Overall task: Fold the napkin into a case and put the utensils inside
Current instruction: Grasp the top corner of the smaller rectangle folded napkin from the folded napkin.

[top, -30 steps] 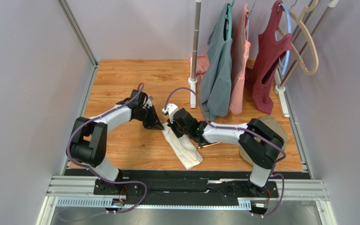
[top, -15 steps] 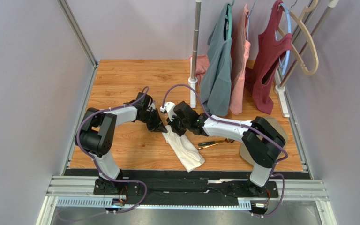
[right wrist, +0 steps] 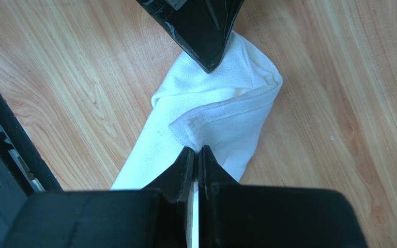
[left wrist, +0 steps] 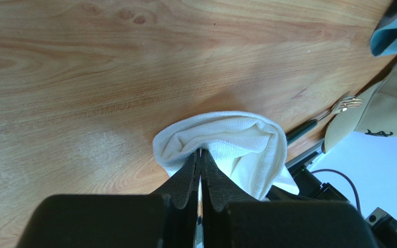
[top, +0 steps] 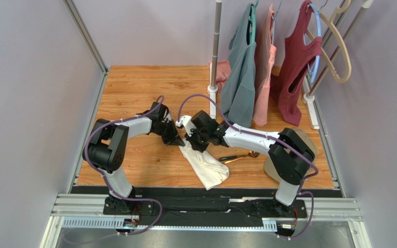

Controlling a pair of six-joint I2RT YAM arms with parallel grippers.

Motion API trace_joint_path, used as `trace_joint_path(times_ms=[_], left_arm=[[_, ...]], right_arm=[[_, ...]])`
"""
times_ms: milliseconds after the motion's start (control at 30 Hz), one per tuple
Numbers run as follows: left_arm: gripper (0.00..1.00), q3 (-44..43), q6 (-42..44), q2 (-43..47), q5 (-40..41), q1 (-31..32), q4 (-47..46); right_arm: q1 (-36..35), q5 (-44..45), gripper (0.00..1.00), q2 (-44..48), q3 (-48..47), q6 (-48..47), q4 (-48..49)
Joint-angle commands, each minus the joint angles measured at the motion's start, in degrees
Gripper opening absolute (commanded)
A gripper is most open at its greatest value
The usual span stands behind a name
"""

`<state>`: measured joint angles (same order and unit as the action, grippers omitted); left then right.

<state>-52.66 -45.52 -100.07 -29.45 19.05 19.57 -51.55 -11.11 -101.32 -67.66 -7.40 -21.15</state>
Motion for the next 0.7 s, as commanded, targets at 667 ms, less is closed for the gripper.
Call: trace_joint_path(times_ms=[667], left_arm=[[0.19, 0.5, 7.2, 11.8, 15.4, 11.3, 3.8]], right_arm=[[4.6, -2.9, 0.0, 0.9, 6.7, 12.1, 9.2]])
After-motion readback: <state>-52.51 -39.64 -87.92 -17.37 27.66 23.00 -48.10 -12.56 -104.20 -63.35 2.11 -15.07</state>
